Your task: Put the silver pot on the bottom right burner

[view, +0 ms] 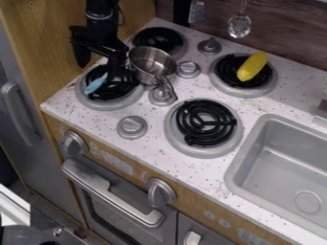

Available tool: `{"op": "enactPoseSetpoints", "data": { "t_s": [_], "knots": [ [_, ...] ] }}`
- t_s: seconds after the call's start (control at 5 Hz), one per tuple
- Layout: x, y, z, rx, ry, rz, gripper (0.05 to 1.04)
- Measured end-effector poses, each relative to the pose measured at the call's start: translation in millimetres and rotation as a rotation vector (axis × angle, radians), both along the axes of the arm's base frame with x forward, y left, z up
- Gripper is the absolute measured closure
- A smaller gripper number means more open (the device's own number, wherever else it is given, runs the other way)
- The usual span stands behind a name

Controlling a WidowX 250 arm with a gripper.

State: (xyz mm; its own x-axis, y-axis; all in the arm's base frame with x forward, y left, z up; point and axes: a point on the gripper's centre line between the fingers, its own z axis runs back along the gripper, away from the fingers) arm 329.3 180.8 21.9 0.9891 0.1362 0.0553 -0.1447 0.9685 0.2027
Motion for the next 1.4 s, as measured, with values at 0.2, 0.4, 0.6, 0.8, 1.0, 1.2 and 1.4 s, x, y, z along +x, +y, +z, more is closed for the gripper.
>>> {"op": "enactPoseSetpoints", "data": {
  "t_s": [0.2, 0.4, 0.6, 0.8, 1.0, 1.2, 1.4],
  "knots": [
    [-6.0, -3.3, -16.1, -0.023, 0.041, 0.004, 0.085],
    [6.7, -7.1, -19.0, -0.047, 0.018, -0.021, 0.085],
    [29.3, -17.0, -12.5, -0.052, -0.030, -0.058, 0.085],
    [59.2, -25.0, -3.0, -0.066, -0.105, -0.075, 0.085],
    [82.3, -28.9, -12.9, -0.079, -0.098, -0.077, 0.085],
    [92.9, -21.9, -26.5, -0.076, -0.062, -0.038, 0.085],
    [99.5, -12.1, -36.9, -0.046, -0.030, -0.014, 0.085]
  ]
}}
